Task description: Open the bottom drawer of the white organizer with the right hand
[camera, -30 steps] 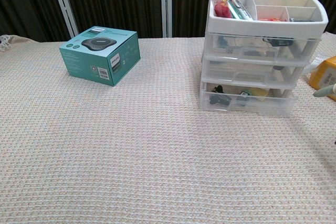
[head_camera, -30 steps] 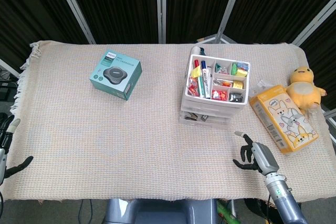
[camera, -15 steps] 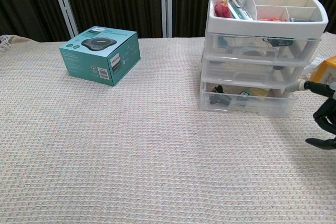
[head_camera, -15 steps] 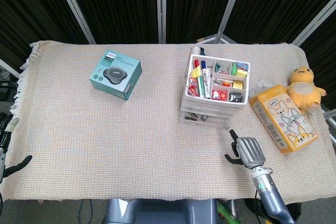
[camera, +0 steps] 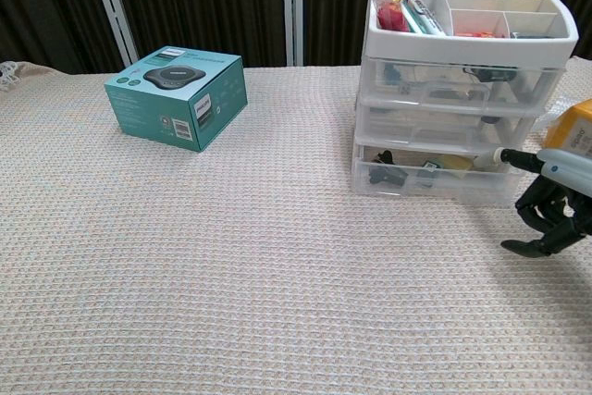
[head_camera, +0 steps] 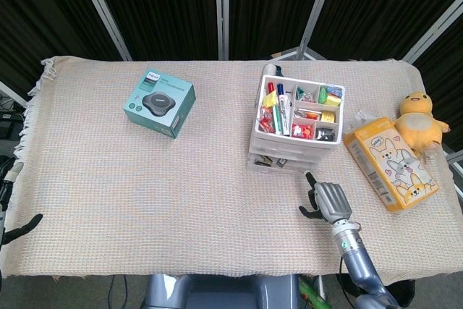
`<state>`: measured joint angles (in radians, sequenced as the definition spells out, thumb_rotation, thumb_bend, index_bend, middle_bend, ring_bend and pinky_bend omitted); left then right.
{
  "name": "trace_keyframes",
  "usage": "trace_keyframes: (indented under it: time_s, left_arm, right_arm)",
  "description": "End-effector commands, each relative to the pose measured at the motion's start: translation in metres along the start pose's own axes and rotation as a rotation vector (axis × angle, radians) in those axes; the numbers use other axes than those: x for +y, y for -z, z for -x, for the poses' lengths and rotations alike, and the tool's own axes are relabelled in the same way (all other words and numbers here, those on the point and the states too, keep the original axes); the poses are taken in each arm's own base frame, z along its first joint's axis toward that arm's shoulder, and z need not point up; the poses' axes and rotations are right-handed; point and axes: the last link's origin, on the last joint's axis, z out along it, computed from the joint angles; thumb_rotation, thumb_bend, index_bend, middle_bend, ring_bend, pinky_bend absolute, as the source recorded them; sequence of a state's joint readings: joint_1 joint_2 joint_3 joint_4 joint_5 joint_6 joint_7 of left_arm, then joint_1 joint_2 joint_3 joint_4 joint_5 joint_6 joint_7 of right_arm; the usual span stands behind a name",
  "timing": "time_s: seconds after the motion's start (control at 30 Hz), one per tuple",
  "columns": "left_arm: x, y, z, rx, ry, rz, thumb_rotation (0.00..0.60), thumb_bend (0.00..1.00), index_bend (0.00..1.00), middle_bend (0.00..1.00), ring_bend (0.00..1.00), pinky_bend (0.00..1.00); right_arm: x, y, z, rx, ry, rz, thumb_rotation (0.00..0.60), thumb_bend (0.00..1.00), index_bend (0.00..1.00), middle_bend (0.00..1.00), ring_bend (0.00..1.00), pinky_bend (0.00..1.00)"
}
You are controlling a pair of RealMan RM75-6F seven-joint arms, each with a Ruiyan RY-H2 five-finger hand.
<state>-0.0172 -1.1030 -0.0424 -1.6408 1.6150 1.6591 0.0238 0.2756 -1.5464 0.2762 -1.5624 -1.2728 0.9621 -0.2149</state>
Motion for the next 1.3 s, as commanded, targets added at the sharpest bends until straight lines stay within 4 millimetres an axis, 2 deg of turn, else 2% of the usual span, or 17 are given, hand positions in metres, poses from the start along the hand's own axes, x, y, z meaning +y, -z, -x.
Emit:
trace_keyframes:
  time_s: [0.03,0.2,0.67,0.97,1.3]
  left_arm:
    - [0.000,0.000,0.000,-0.001,-0.001,0.002,0.600,0.16,0.00,0.00,0.00,0.00]
    - [0.000,0.000,0.001,-0.002,-0.002,0.002,0.600,0.16,0.00,0.00,0.00,0.00]
    - [0.001,0.000,0.001,-0.001,-0.001,0.003,0.600,0.16,0.00,0.00,0.00,0.00]
    - [0.001,0.001,0.000,0.000,0.000,0.006,0.600,0.16,0.00,0.00,0.00,0.00]
    - [0.002,0.001,0.000,0.001,-0.002,0.007,0.600,0.16,0.00,0.00,0.00,0.00]
  right_arm:
    - [0.000,-0.004,0.001,0.007,-0.017,0.007,0.600,0.20,0.13,0.83,0.84,0.62]
    - [-0.001,-0.011,0.006,-0.002,-0.051,0.018,0.600,0.20,0.15,0.83,0.84,0.62]
    - [-0.006,-0.022,0.011,0.008,-0.116,0.026,0.600,0.23,0.32,0.85,0.86,0.62]
    - [-0.009,-0.003,0.015,-0.021,-0.129,0.000,0.600,0.24,0.43,0.85,0.86,0.62]
    - [-0.012,0.017,0.018,-0.053,-0.146,-0.032,0.600,0.24,0.44,0.85,0.86,0.62]
